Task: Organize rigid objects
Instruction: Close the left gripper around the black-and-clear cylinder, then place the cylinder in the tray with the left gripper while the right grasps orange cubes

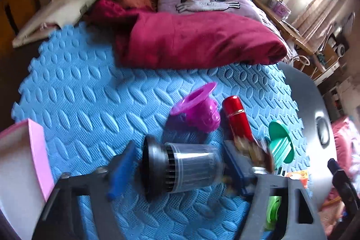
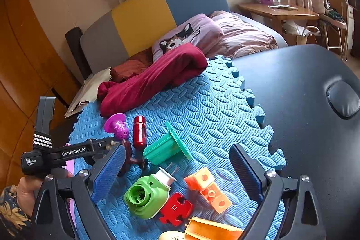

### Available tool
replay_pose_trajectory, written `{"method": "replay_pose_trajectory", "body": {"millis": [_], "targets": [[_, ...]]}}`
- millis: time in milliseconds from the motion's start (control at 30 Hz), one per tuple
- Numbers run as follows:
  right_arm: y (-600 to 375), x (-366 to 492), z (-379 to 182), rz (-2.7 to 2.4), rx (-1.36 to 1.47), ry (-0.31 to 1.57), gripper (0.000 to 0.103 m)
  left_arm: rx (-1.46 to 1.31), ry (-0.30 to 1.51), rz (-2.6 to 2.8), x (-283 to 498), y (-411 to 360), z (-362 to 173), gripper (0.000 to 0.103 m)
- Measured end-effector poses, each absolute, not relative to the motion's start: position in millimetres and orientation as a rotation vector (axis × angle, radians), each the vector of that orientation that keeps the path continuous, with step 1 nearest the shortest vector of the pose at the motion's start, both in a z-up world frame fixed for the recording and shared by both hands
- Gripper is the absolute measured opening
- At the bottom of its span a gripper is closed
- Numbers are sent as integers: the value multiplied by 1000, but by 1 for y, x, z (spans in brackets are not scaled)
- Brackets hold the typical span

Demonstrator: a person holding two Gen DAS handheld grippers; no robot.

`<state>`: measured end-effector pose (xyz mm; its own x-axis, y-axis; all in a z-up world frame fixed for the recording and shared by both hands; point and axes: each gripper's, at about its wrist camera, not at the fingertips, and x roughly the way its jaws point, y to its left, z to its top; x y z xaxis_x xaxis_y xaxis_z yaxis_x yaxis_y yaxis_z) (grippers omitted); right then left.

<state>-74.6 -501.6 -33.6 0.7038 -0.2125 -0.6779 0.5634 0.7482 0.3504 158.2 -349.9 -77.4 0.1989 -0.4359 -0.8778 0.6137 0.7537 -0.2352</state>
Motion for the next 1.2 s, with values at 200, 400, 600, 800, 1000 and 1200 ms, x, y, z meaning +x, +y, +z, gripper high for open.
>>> {"method": "replay_pose_trajectory", "body": {"millis": [200,400,600,800,1000,1200], "targets": [[-505,-75,-36,-476,592,666,91,200,1126,-758,147,-340,-77,72],[-513,-79,-41,-471,651,668,87,230,1063,-757,126,-325,-74,72],[-521,-83,-47,-452,721,669,81,262,1021,-780,98,-315,-73,72],[-528,-90,-51,-430,788,661,62,255,1005,-820,64,-302,-73,72],[-529,-91,-59,-400,814,731,45,276,990,-858,41,-293,-74,72],[-503,-71,-63,-402,625,861,45,230,1001,-872,35,-279,-73,72]]}}
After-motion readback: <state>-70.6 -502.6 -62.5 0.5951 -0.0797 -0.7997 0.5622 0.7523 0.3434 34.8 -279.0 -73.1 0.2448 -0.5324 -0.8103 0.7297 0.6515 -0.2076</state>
